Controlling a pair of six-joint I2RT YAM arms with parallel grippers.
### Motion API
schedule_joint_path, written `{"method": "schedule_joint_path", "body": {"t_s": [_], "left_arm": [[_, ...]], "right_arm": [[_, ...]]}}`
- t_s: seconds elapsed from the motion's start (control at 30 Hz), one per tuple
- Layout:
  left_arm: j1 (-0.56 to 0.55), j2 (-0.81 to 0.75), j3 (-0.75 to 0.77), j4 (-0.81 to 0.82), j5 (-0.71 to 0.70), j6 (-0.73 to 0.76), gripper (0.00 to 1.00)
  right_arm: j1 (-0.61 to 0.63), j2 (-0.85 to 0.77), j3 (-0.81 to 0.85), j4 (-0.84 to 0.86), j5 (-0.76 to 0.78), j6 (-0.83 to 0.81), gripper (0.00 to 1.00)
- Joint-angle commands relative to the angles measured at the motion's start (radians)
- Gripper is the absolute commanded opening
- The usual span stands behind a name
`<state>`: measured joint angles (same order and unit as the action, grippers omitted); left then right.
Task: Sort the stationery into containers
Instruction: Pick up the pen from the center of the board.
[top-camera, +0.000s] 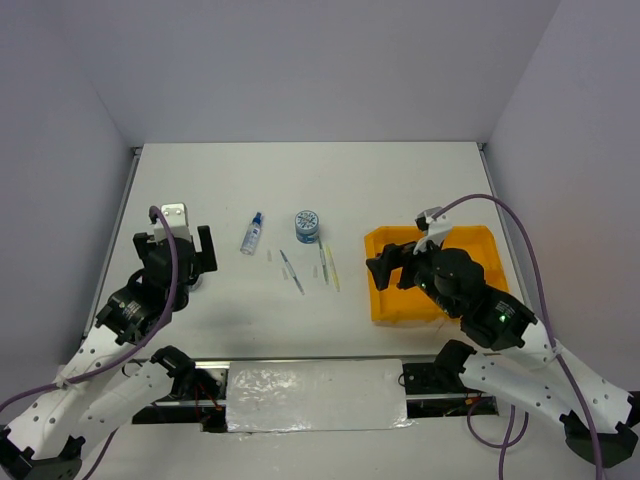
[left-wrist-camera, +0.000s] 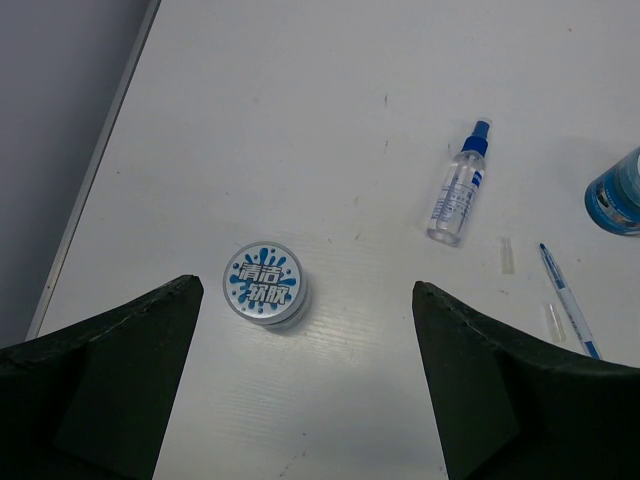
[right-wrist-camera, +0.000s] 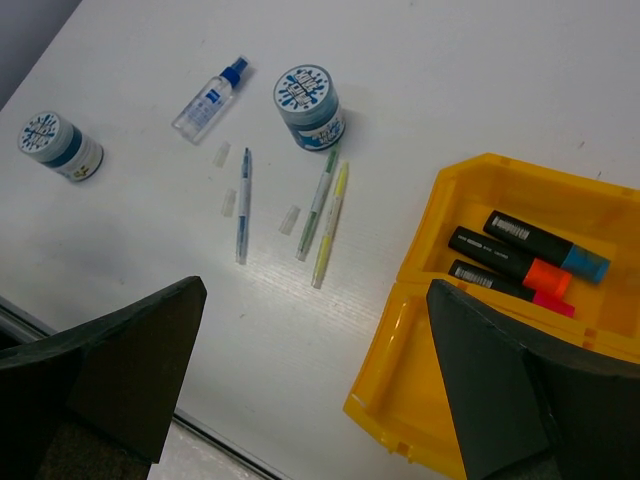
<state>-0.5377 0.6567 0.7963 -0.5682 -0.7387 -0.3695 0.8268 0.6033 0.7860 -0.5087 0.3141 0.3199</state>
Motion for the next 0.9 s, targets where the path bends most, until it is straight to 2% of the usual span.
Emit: {"method": "schedule_joint_path", "body": {"t_s": [0.0,0.23,0.87], "left_arm": [[0.007,0.001,0.007,0.034,-0.013,-0.002,0.99],[0.007,0.011,0.009,0.031,-0.016,-0.006,0.99],[0.007,0.001,0.009,0.034,-0.019,-0.002,0.99]], "right_arm": [[0.008,-0.007,0.053,0.009,0.025,-0.019,1.0],[0.008,0.019,0.081,0.022,0.0,-0.028,1.0],[0.008,-0.045,0.088,-0.037,0.04,-0.036,1.0]]}}
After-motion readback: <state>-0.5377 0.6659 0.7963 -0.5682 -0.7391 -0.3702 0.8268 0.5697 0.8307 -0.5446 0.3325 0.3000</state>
